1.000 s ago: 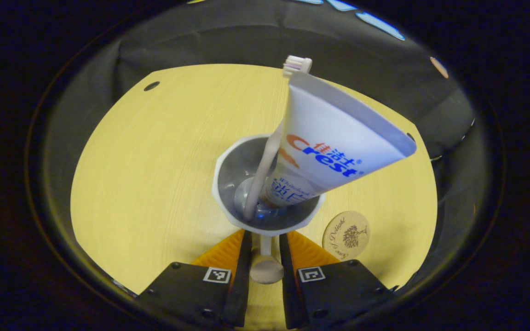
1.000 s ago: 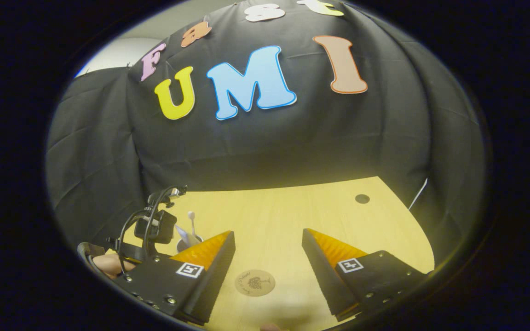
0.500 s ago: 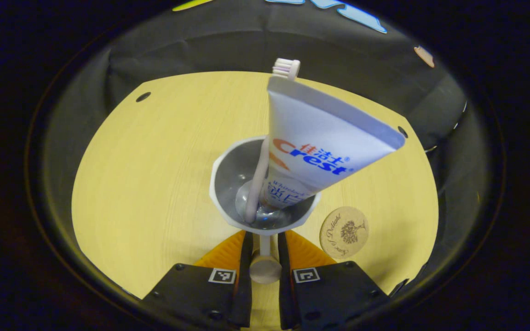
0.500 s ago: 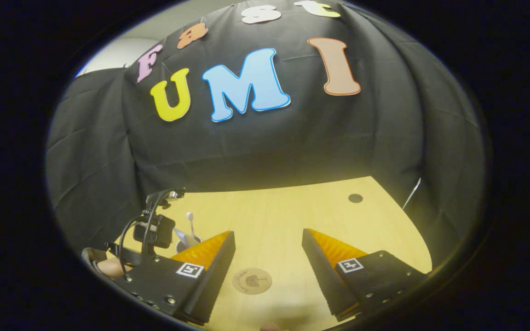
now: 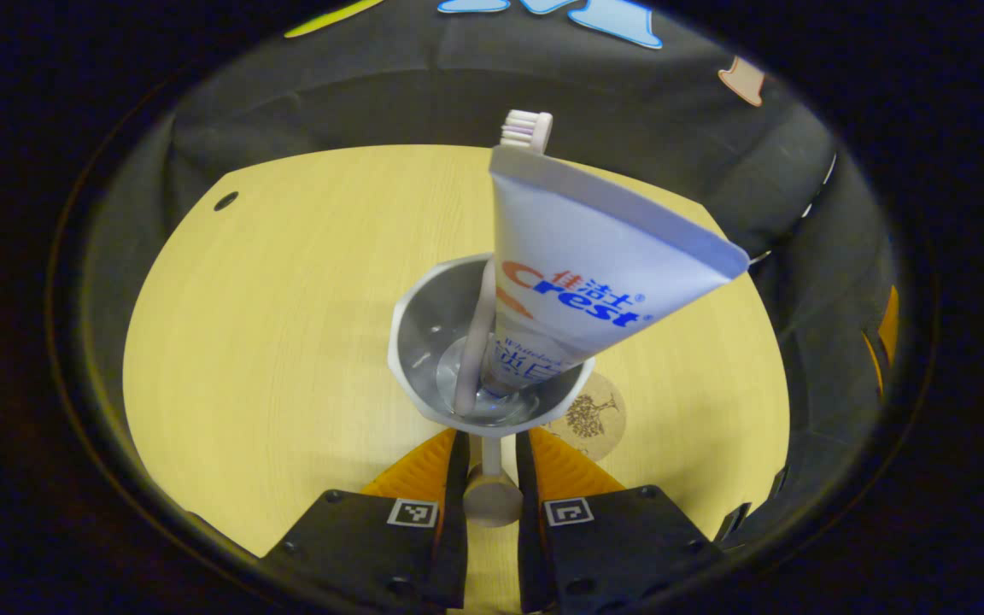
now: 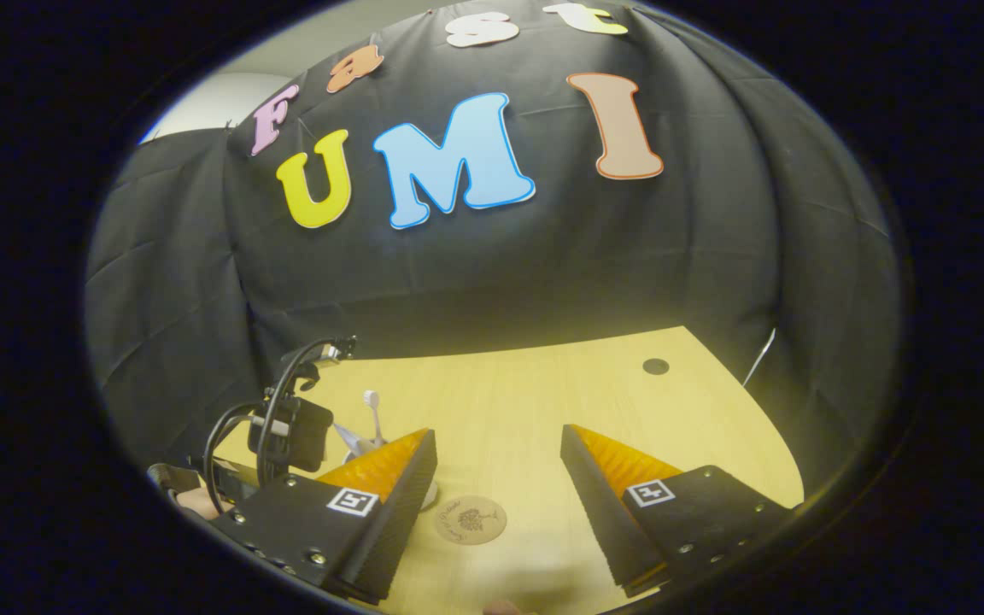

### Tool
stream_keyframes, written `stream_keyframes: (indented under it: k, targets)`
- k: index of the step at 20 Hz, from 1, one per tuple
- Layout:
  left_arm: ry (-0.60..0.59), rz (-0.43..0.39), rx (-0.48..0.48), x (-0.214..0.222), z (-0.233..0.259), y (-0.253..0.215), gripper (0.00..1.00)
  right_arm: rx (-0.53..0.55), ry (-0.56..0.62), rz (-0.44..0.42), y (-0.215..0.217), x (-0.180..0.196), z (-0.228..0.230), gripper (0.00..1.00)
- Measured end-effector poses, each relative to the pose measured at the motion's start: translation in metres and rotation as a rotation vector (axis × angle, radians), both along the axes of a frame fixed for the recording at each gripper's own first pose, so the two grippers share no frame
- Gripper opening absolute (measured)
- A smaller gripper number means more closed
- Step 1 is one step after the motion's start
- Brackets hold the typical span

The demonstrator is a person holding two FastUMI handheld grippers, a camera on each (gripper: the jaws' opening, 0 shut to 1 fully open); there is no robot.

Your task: Put the toothbrush and toothpaste on the desktop into the cup, then pick up the cup and place it on the coaster on the desktop.

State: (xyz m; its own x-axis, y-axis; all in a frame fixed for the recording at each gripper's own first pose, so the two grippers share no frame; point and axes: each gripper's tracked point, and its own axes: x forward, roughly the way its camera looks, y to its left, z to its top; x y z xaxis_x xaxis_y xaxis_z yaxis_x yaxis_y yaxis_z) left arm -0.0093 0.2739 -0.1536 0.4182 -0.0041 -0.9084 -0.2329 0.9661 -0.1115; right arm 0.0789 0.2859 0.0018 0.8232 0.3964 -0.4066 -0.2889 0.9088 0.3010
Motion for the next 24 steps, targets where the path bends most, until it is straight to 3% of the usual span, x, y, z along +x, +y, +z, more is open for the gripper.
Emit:
stream_keyframes:
  k: [2,3,6,7,8,11,12,21,24]
  targets:
    - [0.003,-0.032,-0.009,0.001,0.001,-0.014,0.31,-0.006,0.000,-0.014,-0.006,-0.002,-0.001,0.90]
    - [0.004,-0.047,-0.012,0.001,-0.002,-0.020,0.31,-0.006,0.004,-0.021,-0.009,-0.003,-0.001,0.82]
    - [0.012,-0.085,-0.026,0.003,-0.004,-0.039,0.31,-0.006,0.017,-0.045,-0.018,-0.006,-0.005,0.82]
    - [0.017,-0.096,-0.030,0.003,-0.006,-0.047,0.31,-0.008,0.020,-0.054,-0.021,-0.007,-0.006,0.90]
    - [0.022,-0.107,-0.032,0.003,-0.007,-0.052,0.31,-0.010,0.025,-0.062,-0.026,-0.009,-0.008,0.82]
    - [0.039,-0.132,-0.042,0.001,-0.012,-0.062,0.31,-0.004,0.037,-0.086,-0.036,-0.013,-0.010,0.82]
    - [0.048,-0.137,-0.040,-0.001,-0.014,-0.066,0.31,0.000,0.041,-0.093,-0.039,-0.013,-0.011,0.90]
    - [0.097,-0.192,0.040,-0.007,-0.024,-0.065,0.31,0.017,0.050,-0.111,-0.050,-0.018,-0.012,0.90]
    - [0.096,-0.210,0.031,-0.008,-0.025,-0.067,0.36,0.017,0.052,-0.109,-0.052,-0.019,-0.012,0.90]
